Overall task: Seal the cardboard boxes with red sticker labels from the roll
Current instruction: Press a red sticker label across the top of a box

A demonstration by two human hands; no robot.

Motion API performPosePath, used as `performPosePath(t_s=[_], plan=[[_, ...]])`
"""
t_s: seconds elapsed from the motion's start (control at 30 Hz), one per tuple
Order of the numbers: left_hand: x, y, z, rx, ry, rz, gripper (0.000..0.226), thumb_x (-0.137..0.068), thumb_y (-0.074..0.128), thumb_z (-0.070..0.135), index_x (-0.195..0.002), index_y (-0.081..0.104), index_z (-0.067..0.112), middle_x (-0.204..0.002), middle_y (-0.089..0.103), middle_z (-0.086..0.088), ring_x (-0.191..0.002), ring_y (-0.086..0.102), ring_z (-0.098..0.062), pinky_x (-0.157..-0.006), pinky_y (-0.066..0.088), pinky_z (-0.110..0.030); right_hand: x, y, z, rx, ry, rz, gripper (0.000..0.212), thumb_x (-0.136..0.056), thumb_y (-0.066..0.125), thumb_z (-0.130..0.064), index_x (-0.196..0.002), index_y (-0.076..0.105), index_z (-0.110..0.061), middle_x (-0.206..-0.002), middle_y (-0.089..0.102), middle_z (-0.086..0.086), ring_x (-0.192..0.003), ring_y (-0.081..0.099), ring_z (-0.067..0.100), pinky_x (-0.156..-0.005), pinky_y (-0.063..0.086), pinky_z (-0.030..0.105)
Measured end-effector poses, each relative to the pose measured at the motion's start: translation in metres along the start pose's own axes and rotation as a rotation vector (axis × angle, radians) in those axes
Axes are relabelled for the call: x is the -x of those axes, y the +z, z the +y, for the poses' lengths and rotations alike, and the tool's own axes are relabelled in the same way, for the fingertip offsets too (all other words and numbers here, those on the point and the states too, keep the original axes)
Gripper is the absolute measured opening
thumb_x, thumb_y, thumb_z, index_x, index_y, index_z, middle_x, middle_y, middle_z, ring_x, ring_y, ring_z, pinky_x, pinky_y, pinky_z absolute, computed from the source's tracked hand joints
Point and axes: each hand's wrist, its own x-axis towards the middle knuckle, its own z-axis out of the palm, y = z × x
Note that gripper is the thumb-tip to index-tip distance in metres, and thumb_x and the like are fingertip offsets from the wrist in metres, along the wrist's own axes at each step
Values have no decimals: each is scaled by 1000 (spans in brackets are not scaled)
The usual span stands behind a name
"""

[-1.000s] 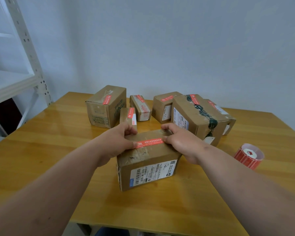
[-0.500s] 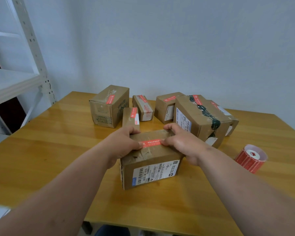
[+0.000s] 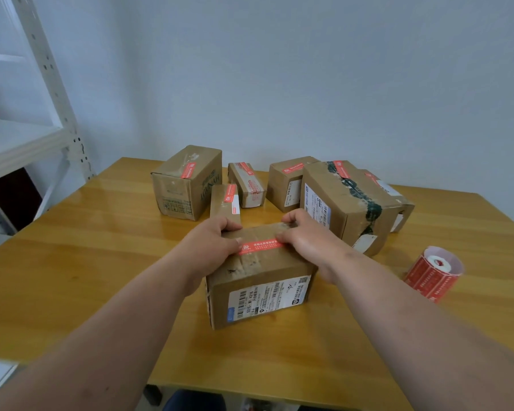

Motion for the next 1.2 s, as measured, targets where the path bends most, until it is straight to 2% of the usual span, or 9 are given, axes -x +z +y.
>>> performPosePath(t_s=[0.1, 0.23, 0.37, 0.53, 0.73, 0.87, 0.93, 1.07, 1.2], plan=[[3, -8, -1, 45, -2, -81, 30, -94, 60, 17, -122, 58, 29, -116, 62, -5, -98, 66, -22, -89, 56, -42, 3, -1, 1, -15, -17, -16, 39, -95, 55, -33, -132, 44, -30, -124, 54, 2, -102, 56, 18, -85, 50, 34], [3, -9, -1, 11, -1, -120, 42, -86, 71, 15, -122, 57, 30, -115, 60, -5, -97, 66, -23, -85, 58, -41, 6, -2, -1, -8, 0, -89, 64, -81, 75, -39, -133, 38, -31, -122, 49, 2, -98, 62, 20, -70, 54, 31], [3, -14, -1, 88, -15, -153, 44, -87, 64, 2, -122, 59, 28, -120, 57, -6, -102, 63, -24, -90, 56, -41, 6, -8, 0, -25, 2, -103, 50, -90, 64, -24, -134, 42, -31, -121, 52, 2, -102, 57, 21, -90, 50, 38], [3, 0, 0, -9, 43, -31, 33, -85, 73, 28, -114, 58, 29, -108, 62, 0, -95, 63, -19, -82, 56, -37, 5, 2, -1, 36, -25, -15, 57, -84, 65, -51, -132, 42, -31, -122, 51, 0, -103, 56, 17, -85, 50, 34], [4, -2, 3, 56, -2, -29, 25, -94, 59, 17, -117, 59, 27, -110, 62, -4, -95, 65, -21, -88, 56, -42, 4, 1, 0, 18, -32, 5, 36, -95, 53, -35, -129, 45, -29, -121, 54, 1, -100, 56, 16, -81, 49, 33], [5, 3, 2, -67, 79, 13, 29, -89, 67, 34, -115, 56, 29, -106, 60, 3, -90, 63, -14, -72, 54, -29, 4, 6, -1, 243, -57, 17, 83, -65, 66, -72, -132, 37, -33, -122, 46, -3, -106, 55, 19, -89, 52, 41], [5, 2, 1, -70, 67, -1, 33, -88, 69, 29, -118, 55, 30, -108, 59, 2, -90, 64, -15, -72, 56, -31, 5, 5, -2, 226, -44, -9, 84, -64, 73, -65, -133, 36, -34, -122, 45, -2, -104, 57, 20, -87, 54, 42], [7, -8, 0, 24, 16, -103, 35, -93, 62, 16, -124, 55, 32, -114, 59, -3, -95, 66, -20, -83, 58, -38, 9, -4, -1, 3, -24, -94, 54, -88, 66, -37, -136, 40, -29, -121, 51, 2, -100, 57, 17, -80, 50, 32], [7, -10, -1, 27, 31, -129, 40, -92, 63, 13, -126, 55, 33, -118, 56, -2, -99, 66, -21, -85, 58, -39, 11, -2, -2, 4, -36, -94, 57, -87, 69, -39, -135, 39, -31, -124, 48, 0, -100, 56, 16, -71, 47, 27]])
